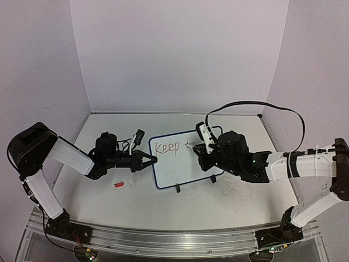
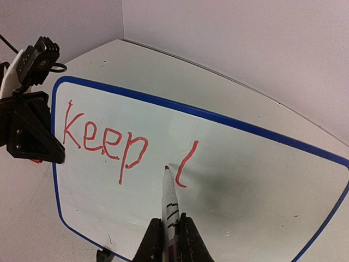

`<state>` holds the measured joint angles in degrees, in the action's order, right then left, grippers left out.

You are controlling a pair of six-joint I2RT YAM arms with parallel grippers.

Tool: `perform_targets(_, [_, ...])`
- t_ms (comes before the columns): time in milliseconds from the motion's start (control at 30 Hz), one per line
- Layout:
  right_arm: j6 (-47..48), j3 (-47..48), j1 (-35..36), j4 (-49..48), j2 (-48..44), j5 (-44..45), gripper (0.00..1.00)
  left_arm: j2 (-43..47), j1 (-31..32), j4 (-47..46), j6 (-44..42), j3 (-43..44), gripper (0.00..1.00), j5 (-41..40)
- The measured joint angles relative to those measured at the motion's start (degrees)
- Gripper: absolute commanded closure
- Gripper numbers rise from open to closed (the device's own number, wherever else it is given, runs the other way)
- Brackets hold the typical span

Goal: Write a sentence on the whiteboard

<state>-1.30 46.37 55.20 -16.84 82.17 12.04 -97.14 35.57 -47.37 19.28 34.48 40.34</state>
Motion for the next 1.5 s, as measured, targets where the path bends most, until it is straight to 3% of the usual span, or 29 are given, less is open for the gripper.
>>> perform_targets(1167, [-0.5, 1.0, 0.1, 0.6, 0.7, 7.4, 1.00, 0.0, 0.0, 0.4, 0.0, 0.0, 1.00, -0.2])
perform_targets(1500, [-0.4, -1.4, -1.3, -2.0, -4.4, 4.1, 1.00, 0.0, 0.0, 0.4, -0.3, 0.0, 1.00, 0.0])
